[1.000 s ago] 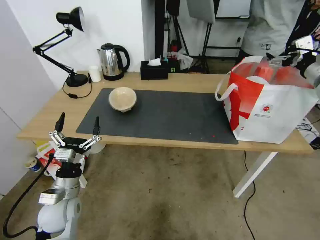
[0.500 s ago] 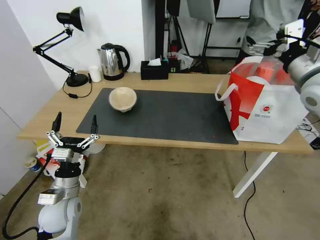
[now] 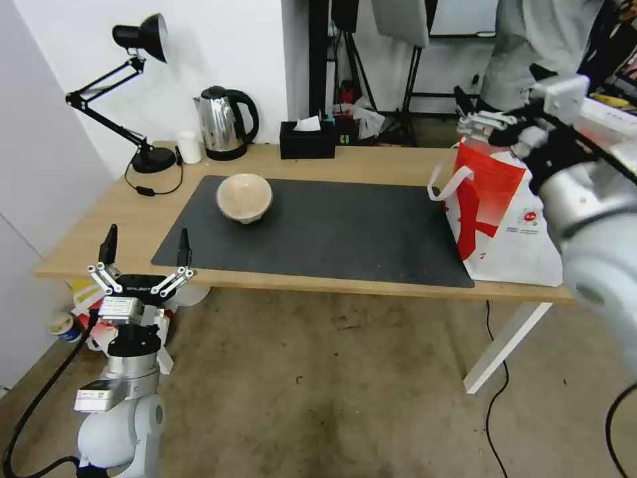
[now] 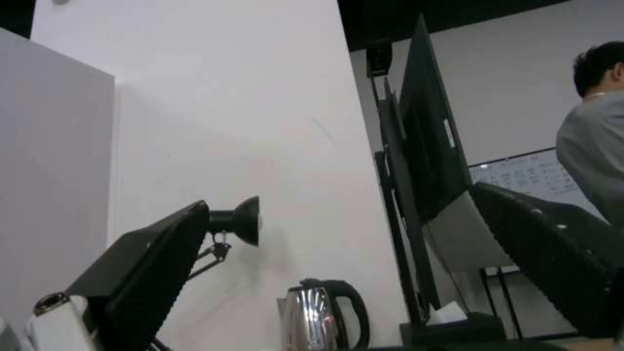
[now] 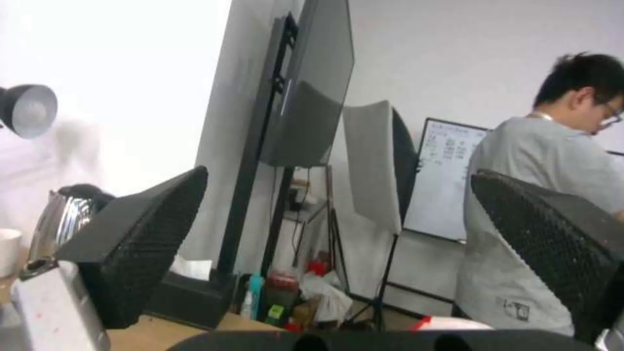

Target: Pick up the trash from the table and place it into the takeout bag.

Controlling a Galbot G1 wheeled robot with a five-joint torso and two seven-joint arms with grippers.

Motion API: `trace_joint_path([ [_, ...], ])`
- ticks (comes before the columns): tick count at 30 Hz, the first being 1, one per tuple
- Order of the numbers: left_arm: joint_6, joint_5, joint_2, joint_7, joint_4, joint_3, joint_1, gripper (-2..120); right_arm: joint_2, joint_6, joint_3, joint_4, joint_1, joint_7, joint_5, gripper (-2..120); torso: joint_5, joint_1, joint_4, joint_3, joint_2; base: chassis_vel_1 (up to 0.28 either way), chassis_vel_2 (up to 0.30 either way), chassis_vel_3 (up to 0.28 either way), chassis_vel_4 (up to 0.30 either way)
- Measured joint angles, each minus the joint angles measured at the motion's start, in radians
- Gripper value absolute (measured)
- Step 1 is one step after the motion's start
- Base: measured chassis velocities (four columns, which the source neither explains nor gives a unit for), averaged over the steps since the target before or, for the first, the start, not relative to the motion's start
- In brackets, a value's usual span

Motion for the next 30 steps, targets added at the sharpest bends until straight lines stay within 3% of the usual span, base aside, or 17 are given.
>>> trace_joint_path([
  [3,0.0,0.0,-0.002,0.0,-0.006,0.009,0.007,100,0.063,0.084,0.026,0.026,-0.122,-0.021,-0.119,100,0.0,0.0,0.0001,0.0,0.0,0.0,0.0,0.0,0.0],
  [8,0.0,0.0,-0.003,-0.001,-0.013,0.015,0.019,100,0.13,0.148,0.022,0.051,-0.218,-0.024,-0.202,100,-0.0003,0.0,0.0,0.0,0.0,0.0,0.0,0.0,0.0],
  [13,0.001,-0.003,0.001,-0.001,-0.031,0.017,0.044,100,0.212,0.25,-0.035,0.063,-0.298,-0.009,-0.314,100,-0.0003,0.0,0.0003,0.0,0.0,0.0,0.0,0.0,0.0],
  [26,0.004,-0.003,-0.003,-0.001,-0.059,0.017,0.063,100,0.373,0.433,-0.316,0.032,-0.401,0.051,-0.559,100,-0.0003,0.0,0.0001,0.0,0.0,0.0,0.0,0.0,0.0],
  [30,0.004,-0.005,-0.005,-0.002,-0.059,0.016,0.062,100,0.407,0.467,-0.354,0.012,-0.424,0.091,-0.626,100,-0.0003,0.0,0.0003,0.0,0.0,0.0,0.0,0.0,0.0],
])
